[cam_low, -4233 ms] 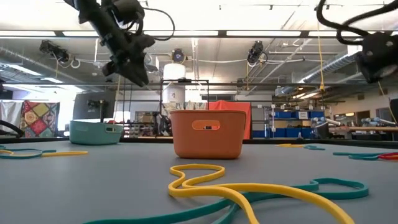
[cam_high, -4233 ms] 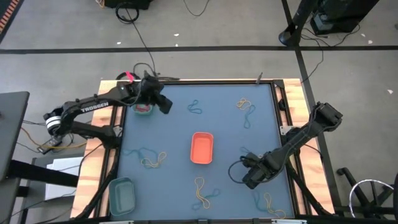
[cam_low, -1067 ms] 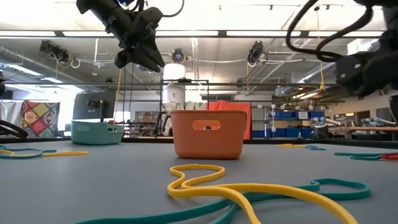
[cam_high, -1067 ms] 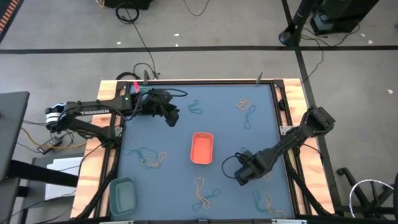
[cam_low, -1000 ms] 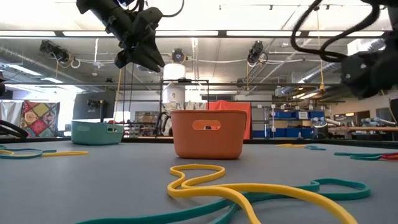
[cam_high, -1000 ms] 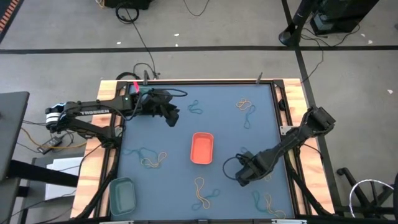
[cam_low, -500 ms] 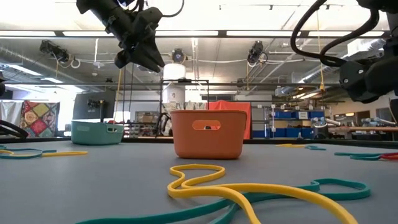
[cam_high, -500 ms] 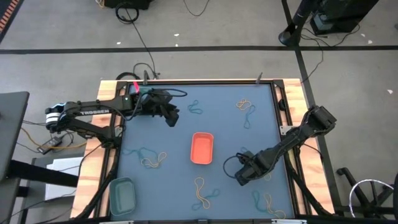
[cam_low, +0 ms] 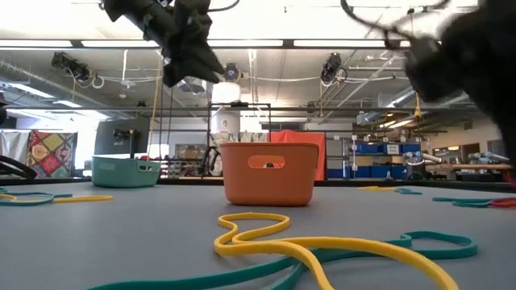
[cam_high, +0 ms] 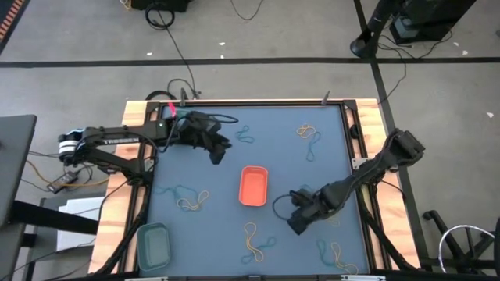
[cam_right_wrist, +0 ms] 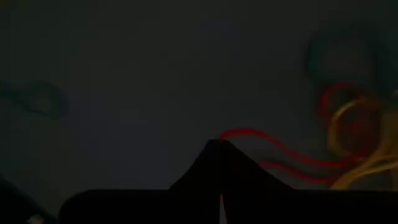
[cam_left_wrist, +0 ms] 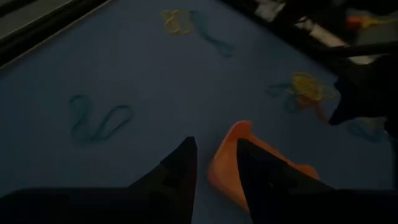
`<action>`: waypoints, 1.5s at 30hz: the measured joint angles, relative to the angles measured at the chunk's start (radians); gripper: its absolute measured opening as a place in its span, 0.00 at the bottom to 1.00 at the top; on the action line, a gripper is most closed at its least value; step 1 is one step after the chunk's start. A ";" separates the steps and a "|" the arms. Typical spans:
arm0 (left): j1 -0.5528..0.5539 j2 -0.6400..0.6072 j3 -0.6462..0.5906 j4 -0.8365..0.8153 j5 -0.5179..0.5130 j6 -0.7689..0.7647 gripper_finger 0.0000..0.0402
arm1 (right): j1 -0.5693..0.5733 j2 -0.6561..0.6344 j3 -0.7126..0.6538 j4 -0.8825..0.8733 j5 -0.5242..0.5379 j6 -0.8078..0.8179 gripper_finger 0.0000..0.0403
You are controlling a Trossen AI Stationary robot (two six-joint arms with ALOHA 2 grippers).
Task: Sort rubber bands into baskets
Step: Put the red rubber band into the green bin
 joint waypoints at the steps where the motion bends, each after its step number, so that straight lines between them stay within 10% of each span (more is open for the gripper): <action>1: -0.004 0.004 0.000 0.022 0.006 0.004 0.29 | -0.013 -0.017 0.015 0.001 0.010 -0.025 0.01; 12: -0.117 0.110 0.000 0.320 0.113 0.180 0.33 | -0.172 -0.221 0.187 -0.001 0.147 -0.253 0.01; 26: -0.159 0.306 0.000 0.788 0.130 0.152 0.74 | -0.391 -0.237 0.270 0.052 0.081 -0.512 0.01; 45: -0.160 0.392 0.019 0.833 0.254 0.359 0.59 | -0.462 -0.274 0.270 0.191 -0.056 -0.586 0.01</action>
